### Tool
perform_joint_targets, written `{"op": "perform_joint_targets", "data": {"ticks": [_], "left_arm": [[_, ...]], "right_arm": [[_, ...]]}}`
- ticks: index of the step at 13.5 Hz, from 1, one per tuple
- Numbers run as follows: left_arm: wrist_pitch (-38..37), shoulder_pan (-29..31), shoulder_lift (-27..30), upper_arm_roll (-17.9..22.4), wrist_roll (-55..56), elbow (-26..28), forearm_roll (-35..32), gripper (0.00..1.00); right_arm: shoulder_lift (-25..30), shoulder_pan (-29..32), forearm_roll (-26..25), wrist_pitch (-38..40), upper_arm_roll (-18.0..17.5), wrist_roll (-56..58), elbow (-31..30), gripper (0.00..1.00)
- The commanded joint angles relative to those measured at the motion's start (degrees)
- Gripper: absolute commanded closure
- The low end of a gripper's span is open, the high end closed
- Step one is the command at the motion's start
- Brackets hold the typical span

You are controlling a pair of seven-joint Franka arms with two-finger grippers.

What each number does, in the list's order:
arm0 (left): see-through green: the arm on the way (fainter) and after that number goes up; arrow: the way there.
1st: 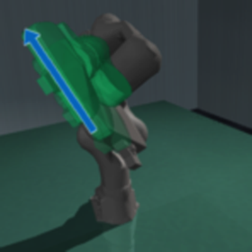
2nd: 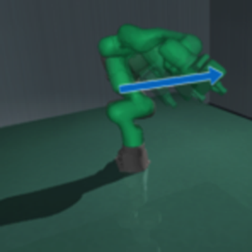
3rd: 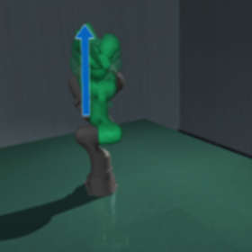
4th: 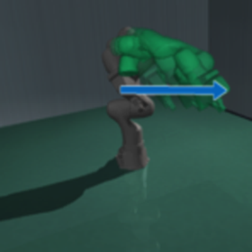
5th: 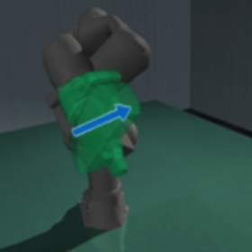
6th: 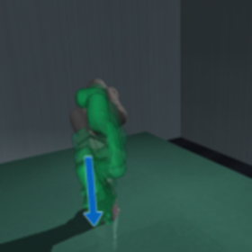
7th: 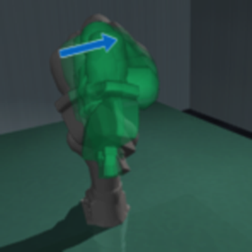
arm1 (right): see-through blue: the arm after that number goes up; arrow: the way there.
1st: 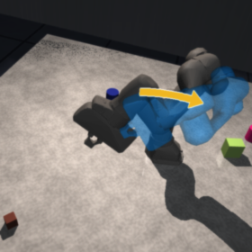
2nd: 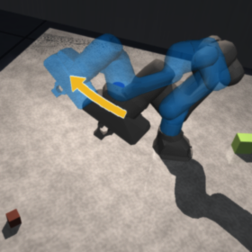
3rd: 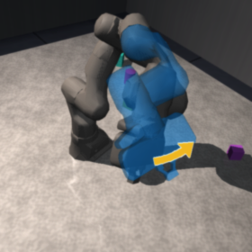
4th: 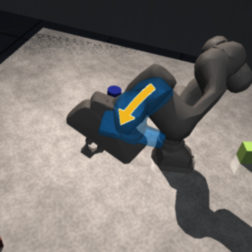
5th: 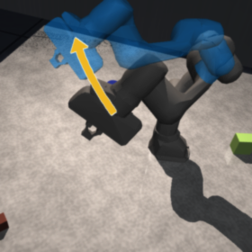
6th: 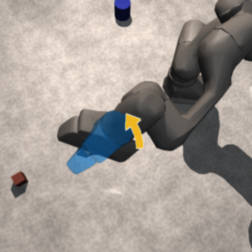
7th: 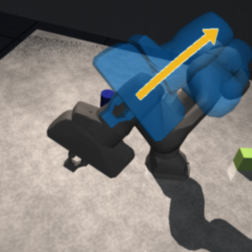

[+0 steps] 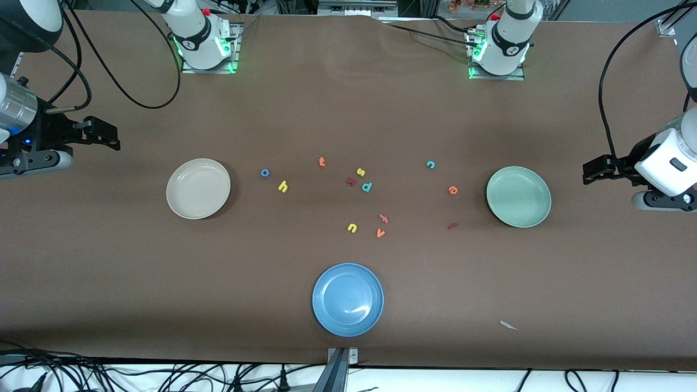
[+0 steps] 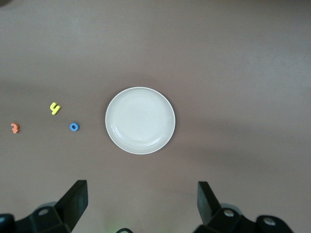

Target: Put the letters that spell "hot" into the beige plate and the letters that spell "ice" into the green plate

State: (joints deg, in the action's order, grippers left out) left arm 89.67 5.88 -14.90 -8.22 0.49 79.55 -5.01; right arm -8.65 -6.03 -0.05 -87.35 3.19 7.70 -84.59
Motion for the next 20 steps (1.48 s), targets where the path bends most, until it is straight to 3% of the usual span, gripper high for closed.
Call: {"op": "perform_joint_targets", "data": {"ticks": [1,20], "left_arm": [[0.51,0.27,0.22,0.31,-1.55,0.26,1.40,0.00],[1.82,1.33,-0.48,0.31,-6.47,0.43,3.69,0.00]], "right_arm": [[0.65,-0.21,1.37,-0.01,0.59,0.83,-0.05,0.00],[0.65,-0.21,1.45,-0.01,0.68,0.83,-0.05,0.00]]}}
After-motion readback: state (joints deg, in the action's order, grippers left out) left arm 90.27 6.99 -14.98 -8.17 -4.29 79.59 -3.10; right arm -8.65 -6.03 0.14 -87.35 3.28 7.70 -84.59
